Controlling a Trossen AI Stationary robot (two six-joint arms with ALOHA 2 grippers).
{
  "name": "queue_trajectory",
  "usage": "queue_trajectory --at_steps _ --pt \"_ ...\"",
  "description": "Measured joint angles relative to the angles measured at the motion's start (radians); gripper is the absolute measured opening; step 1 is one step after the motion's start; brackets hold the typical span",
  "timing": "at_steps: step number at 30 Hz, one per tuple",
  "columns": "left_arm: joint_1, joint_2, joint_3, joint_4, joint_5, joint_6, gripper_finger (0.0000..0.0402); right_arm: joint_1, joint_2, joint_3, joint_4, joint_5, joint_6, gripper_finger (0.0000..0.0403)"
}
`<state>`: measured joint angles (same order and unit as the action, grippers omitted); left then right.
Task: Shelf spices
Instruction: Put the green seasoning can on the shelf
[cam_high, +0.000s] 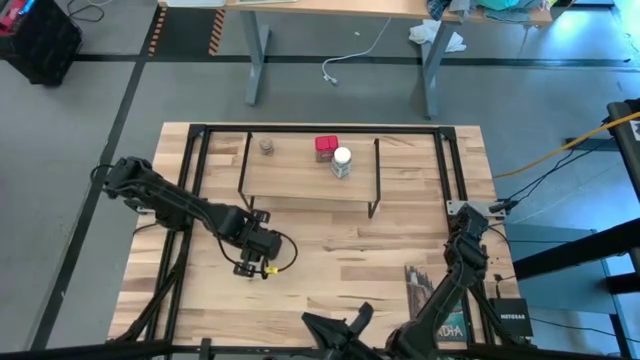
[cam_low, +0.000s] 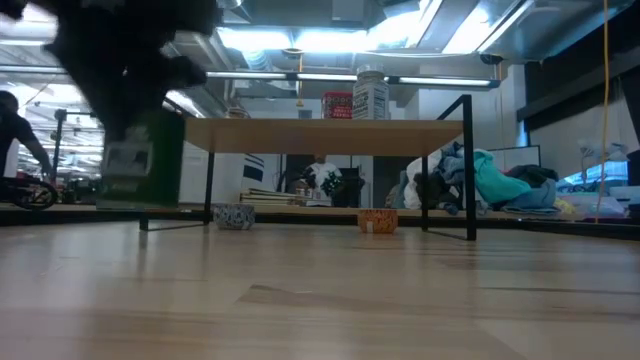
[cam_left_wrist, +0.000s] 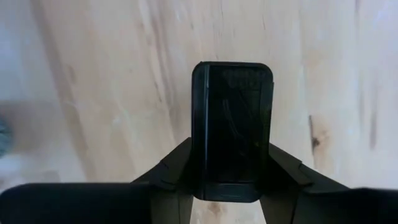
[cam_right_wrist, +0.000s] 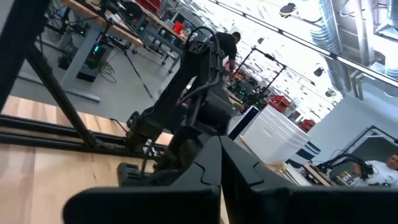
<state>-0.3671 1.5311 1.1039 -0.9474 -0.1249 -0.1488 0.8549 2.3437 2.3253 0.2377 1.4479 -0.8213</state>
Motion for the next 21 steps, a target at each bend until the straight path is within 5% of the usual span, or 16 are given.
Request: queue_trajectory --at_steps 7,12,15,21 --pt "0.004 -0.006 0.239 -0.166 -0.005 0.058 0.0118 0.037 -0.033 0.000 -0.064 0.008 -0.024 0.0001" --pt "0.042 -0.006 0.492 -0.356 -0.112 0.155 0.0118 0.069 -0.090 0.000 -0.135 0.020 -0.022 0.0001" --pt "0.105 -0.007 0.628 -0.430 -0.186 0.230 0.0118 0.090 -0.124 0.000 -0.193 0.015 -0.025 0.0001" --pt "0.343 -0.008 0.751 -0.437 -0.127 0.384 0.0118 0.108 -0.169 0.000 -0.319 0.019 -0.027 0.0001"
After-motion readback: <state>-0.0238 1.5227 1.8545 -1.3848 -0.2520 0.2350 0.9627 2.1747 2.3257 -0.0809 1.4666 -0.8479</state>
